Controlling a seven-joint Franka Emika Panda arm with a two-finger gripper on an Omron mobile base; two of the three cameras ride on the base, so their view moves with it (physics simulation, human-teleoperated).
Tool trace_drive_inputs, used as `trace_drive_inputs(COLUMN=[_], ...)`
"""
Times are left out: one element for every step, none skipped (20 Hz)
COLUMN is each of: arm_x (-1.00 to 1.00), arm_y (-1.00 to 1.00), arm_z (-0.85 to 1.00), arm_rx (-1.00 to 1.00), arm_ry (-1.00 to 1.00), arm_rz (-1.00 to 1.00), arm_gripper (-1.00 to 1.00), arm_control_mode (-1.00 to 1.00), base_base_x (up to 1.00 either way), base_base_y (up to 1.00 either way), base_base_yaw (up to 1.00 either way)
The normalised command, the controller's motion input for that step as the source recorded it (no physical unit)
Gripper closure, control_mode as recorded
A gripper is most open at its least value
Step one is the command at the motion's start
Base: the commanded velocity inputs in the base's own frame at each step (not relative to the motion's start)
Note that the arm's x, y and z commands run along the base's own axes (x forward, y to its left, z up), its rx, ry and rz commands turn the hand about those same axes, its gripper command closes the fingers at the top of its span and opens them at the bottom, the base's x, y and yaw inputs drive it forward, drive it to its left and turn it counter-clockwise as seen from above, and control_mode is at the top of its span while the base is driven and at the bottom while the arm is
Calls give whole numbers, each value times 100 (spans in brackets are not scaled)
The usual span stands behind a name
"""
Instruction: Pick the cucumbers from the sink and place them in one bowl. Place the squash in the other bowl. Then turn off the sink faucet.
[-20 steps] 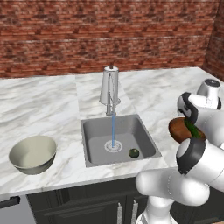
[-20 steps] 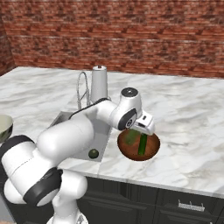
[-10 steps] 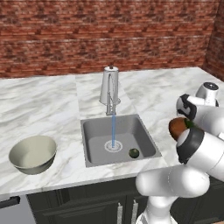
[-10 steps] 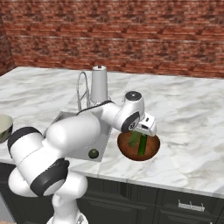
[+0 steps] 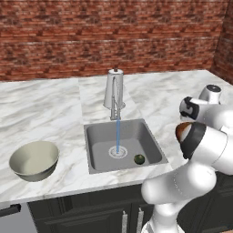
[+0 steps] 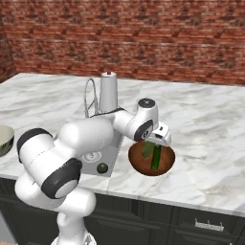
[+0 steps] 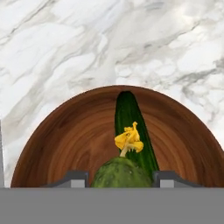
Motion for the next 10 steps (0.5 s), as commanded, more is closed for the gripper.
trace_drive_inputs(arm_x=[17, 14, 10, 6, 0, 0, 0, 0, 0, 0], arm_y=[0, 0, 0, 0, 0, 0, 0, 0, 0, 0], arm_z=[-9, -12, -14, -16, -21, -21, -22, -22, -22, -21], arm_rx=[0, 0, 0, 0, 0, 0, 0, 0, 0, 0], arm_ry=[4, 2, 1, 1, 0, 0, 0, 0, 0, 0], arm_rz=[0, 0, 0, 0, 0, 0, 0, 0, 0, 0], arm_gripper=[100, 100, 100, 100, 100, 100, 100, 100, 100, 100], arm_control_mode=[-100, -100, -100, -100, -100, -100, -100, -100, -100, -100], base_base_x=[0, 0, 0, 0, 0, 0, 0, 0, 0, 0], base_base_y=[0, 0, 0, 0, 0, 0, 0, 0, 0, 0], base_base_yaw=[0, 0, 0, 0, 0, 0, 0, 0, 0, 0])
